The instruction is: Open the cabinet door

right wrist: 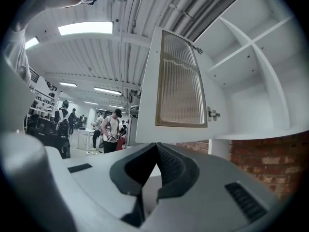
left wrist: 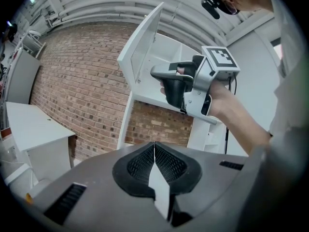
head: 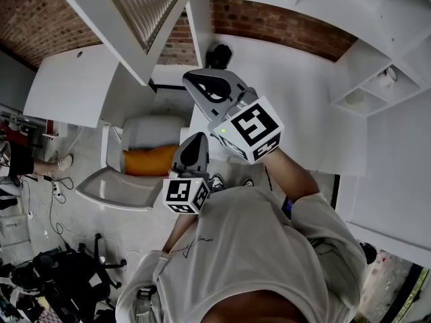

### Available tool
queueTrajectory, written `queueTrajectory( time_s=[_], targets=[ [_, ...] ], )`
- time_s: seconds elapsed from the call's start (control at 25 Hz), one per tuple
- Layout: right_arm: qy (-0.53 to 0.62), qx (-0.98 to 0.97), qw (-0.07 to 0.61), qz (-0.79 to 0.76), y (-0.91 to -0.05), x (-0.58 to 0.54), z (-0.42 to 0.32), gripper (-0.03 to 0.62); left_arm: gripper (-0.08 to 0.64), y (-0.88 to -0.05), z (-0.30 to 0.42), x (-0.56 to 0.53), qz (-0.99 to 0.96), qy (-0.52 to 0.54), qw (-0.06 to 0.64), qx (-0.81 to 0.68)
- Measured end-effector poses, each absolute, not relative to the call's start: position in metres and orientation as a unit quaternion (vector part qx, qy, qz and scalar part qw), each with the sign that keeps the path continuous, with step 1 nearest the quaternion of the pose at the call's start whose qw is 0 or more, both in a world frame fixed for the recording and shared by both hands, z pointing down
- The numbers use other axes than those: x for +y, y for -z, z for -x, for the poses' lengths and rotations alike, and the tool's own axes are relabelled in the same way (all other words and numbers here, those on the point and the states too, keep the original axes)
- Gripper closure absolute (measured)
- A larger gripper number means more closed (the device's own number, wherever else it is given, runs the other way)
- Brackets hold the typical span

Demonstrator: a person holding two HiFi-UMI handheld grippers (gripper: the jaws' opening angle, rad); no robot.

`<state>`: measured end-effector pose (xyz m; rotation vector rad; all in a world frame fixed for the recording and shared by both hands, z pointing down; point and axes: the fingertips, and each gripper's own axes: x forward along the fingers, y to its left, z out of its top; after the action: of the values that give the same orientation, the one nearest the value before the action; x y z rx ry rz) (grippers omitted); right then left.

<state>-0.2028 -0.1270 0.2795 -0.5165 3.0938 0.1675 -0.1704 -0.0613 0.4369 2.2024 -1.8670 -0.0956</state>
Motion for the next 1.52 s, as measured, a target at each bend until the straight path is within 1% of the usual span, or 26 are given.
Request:
queueTrajectory(
  time_s=[0.52,1.16,1.36,1.52],
  targets=[
    [-0.040,0.974,-0.036,0.220,-0.308,-0.149,0.154,0.568,0.543,-0.440,0.161,-0.068,-0.766,0.026,0.127,-0.629],
    [0.014,0.950,-0.079,0.302,-0.359,-0.173,0.079,0.568,0.544,-0.445,0.147,-0.080,-0.784,0.018,0.133,-0.606],
    [0.035,0.942,-0.098,0.319,-0.378,-0.173,0.056,0.568,0.543,-0.443,0.141,-0.086,-0.788,0.019,0.133,-0.600],
    [0.053,0.935,-0.128,0.327,-0.403,-0.169,0.039,0.568,0.543,-0.443,0.139,-0.090,-0.790,0.018,0.132,-0.598]
  ],
)
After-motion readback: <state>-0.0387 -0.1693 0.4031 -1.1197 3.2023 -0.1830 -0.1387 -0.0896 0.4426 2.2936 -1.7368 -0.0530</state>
